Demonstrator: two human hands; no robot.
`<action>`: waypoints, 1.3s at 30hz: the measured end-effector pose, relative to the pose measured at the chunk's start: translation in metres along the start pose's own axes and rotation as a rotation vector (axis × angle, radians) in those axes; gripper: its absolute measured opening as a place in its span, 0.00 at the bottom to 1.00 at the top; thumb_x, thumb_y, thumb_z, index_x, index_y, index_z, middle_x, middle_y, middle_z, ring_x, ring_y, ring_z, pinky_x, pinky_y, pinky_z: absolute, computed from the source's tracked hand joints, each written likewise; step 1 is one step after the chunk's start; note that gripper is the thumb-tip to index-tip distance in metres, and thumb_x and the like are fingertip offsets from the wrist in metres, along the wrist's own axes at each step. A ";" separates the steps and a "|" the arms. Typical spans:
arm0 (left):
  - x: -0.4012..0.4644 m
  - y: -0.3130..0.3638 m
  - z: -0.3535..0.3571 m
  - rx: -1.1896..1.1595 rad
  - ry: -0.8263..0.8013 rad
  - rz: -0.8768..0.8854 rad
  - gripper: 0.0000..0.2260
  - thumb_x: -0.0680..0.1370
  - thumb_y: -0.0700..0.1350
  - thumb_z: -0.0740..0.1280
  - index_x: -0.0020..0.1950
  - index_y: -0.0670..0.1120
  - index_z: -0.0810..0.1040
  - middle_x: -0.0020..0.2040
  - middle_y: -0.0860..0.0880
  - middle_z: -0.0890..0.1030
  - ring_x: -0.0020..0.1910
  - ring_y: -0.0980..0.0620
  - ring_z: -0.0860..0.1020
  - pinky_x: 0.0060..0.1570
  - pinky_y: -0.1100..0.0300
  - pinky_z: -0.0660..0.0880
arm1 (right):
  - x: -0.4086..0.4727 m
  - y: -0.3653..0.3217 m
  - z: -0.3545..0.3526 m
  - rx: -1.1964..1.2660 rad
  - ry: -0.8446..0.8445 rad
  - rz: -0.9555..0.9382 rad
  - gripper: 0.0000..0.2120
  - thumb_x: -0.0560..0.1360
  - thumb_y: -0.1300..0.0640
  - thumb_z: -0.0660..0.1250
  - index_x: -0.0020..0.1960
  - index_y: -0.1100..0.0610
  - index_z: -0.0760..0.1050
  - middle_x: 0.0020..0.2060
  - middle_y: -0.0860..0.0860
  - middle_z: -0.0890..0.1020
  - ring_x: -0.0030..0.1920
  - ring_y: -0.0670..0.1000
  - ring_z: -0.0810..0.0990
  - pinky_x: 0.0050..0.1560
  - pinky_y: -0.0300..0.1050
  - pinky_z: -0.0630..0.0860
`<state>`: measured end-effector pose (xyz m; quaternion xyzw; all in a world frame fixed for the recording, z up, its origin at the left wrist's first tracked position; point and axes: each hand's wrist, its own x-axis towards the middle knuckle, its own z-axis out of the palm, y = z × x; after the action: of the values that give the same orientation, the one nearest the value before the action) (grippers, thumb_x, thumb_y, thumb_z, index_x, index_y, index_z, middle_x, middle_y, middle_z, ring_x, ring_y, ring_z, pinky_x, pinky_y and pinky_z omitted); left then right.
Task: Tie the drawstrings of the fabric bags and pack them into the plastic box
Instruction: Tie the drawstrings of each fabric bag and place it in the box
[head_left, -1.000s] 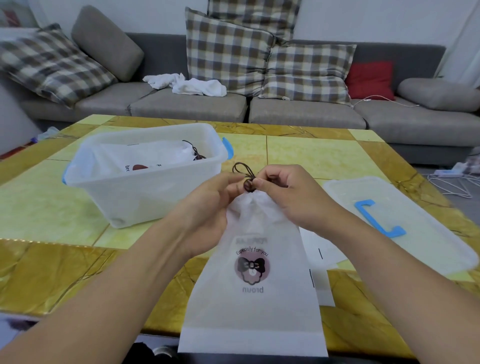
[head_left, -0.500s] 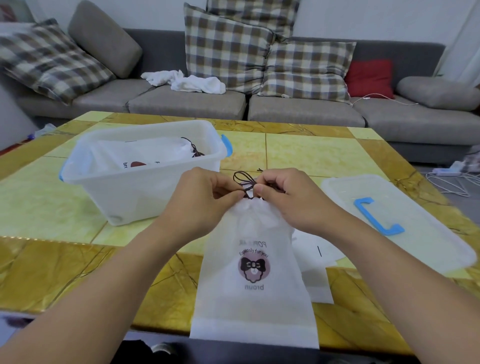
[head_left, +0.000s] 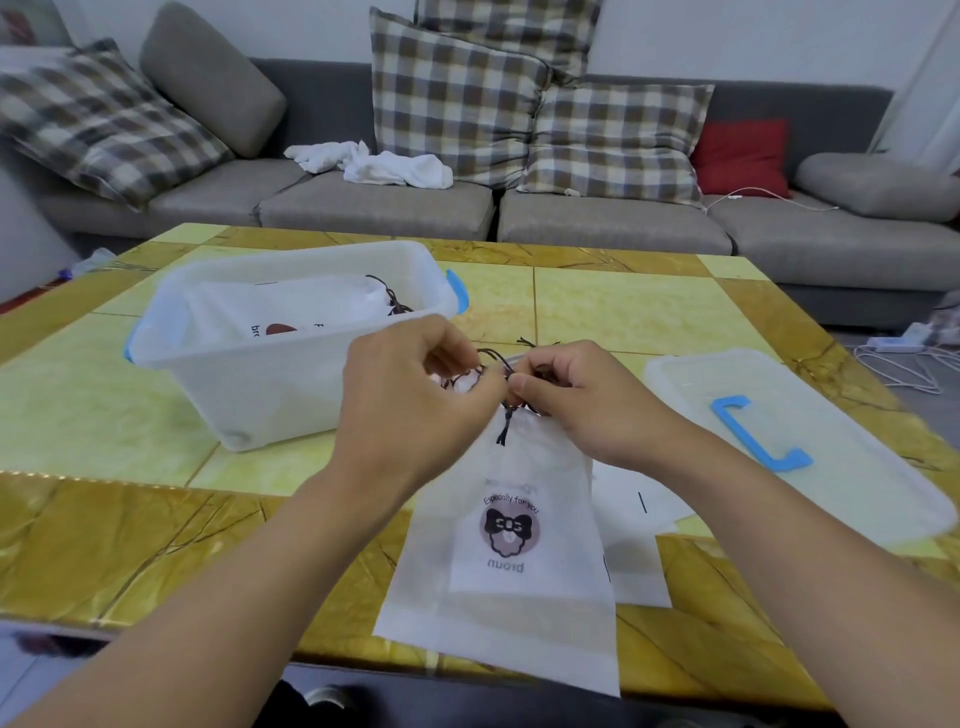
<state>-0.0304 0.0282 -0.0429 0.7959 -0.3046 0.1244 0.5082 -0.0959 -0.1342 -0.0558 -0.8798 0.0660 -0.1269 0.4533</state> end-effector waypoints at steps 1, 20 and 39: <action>-0.003 0.003 0.002 0.019 -0.036 0.057 0.05 0.67 0.51 0.72 0.38 0.51 0.83 0.34 0.57 0.83 0.36 0.60 0.80 0.40 0.61 0.78 | 0.000 0.000 0.001 0.017 0.001 0.000 0.12 0.78 0.53 0.64 0.38 0.55 0.79 0.32 0.58 0.76 0.34 0.52 0.68 0.38 0.48 0.65; 0.010 -0.020 0.008 -0.020 -0.387 0.050 0.08 0.75 0.36 0.72 0.48 0.48 0.87 0.39 0.55 0.86 0.38 0.62 0.83 0.43 0.68 0.79 | -0.004 -0.009 0.003 -0.167 -0.010 -0.050 0.15 0.81 0.60 0.64 0.36 0.52 0.71 0.29 0.45 0.70 0.30 0.43 0.66 0.32 0.36 0.63; 0.013 -0.012 0.006 -0.798 -0.506 -0.622 0.12 0.81 0.42 0.63 0.54 0.35 0.82 0.48 0.40 0.82 0.47 0.45 0.78 0.47 0.54 0.73 | 0.002 -0.014 -0.004 -0.276 0.143 -0.206 0.12 0.82 0.58 0.63 0.41 0.60 0.73 0.29 0.48 0.71 0.30 0.47 0.65 0.32 0.41 0.64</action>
<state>-0.0139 0.0217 -0.0476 0.5994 -0.1917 -0.3506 0.6936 -0.0947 -0.1297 -0.0414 -0.9245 0.0244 -0.2243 0.3073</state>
